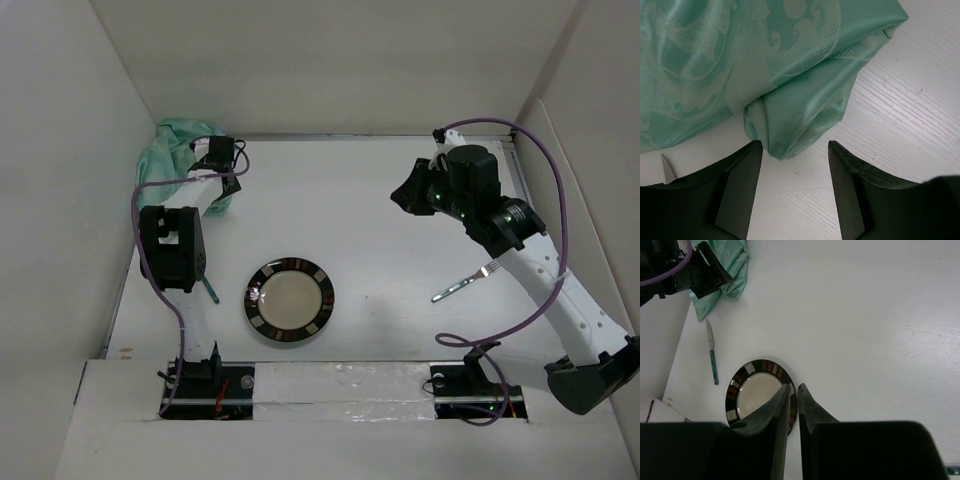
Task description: Set the dinner table for one person
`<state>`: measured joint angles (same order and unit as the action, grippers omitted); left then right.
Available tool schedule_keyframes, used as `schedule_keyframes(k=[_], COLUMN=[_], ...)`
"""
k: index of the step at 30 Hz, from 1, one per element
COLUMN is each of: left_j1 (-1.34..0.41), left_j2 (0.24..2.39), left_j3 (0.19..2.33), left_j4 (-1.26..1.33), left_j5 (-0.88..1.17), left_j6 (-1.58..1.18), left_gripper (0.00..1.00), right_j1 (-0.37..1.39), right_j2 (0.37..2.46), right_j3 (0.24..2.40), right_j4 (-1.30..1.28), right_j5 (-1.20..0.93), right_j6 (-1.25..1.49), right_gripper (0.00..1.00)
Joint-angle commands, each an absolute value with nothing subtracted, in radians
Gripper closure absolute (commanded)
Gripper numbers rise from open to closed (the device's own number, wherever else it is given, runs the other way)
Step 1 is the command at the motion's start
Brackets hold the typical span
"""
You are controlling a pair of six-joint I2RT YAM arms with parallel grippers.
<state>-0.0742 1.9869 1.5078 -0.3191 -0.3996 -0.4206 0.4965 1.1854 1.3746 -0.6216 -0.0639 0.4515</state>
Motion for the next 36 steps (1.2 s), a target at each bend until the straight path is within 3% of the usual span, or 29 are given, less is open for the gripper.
schedule_keyframes(k=[1,7,10,13,14,23,29,30,32,34,36], left_j1=[-0.054,-0.041,-0.041,-0.061,-0.061,-0.262,-0.365,-0.379,-0.391,-0.417,-0.426], left_j2=[1.991,2.089,2.112,2.117,2.117,2.011,1.965,1.959,1.936,1.908,1.836], left_j3=[1.514,1.615,1.644,1.675,1.675,1.658,1.614,1.592,1.562,1.51,1.448], left_j4=[-0.278,-0.307,-0.31,-0.319,-0.319,-0.118,-0.097,-0.1,-0.098,-0.091,-0.063], left_j5=[-0.434,-0.414,-0.397,-0.353,-0.353,0.036,0.155,0.169,0.247,0.288,0.285], left_j6=[-0.403,-0.396,-0.396,-0.39,-0.39,-0.414,-0.344,-0.342,-0.331,-0.336,-0.348], left_gripper=[0.48,0.52,0.62,1.0,1.0,1.0,1.0,0.96,0.77,0.7,0.52], right_j1=[0.489,0.489,0.489,0.489,0.489,0.489,0.489,0.489,0.489,0.48,0.48], right_j2=[1.192,1.186,1.187,1.183,1.181,1.213,1.23,1.23,1.233,1.239,1.256], right_j3=[1.387,1.374,1.379,1.373,1.373,1.379,1.378,1.37,1.361,1.347,1.338], right_j4=[-0.614,-0.624,-0.634,-0.632,-0.632,-0.609,-0.612,-0.612,-0.607,-0.598,-0.58], right_j5=[-0.077,-0.083,-0.081,-0.077,-0.078,-0.058,-0.006,-0.006,0.041,0.049,0.049], right_j6=[0.439,0.437,0.437,0.439,0.439,0.451,0.457,0.459,0.466,0.466,0.476], right_gripper=[0.82,0.82,0.82,0.83,0.83,0.83,0.83,0.83,0.78,0.66,0.58])
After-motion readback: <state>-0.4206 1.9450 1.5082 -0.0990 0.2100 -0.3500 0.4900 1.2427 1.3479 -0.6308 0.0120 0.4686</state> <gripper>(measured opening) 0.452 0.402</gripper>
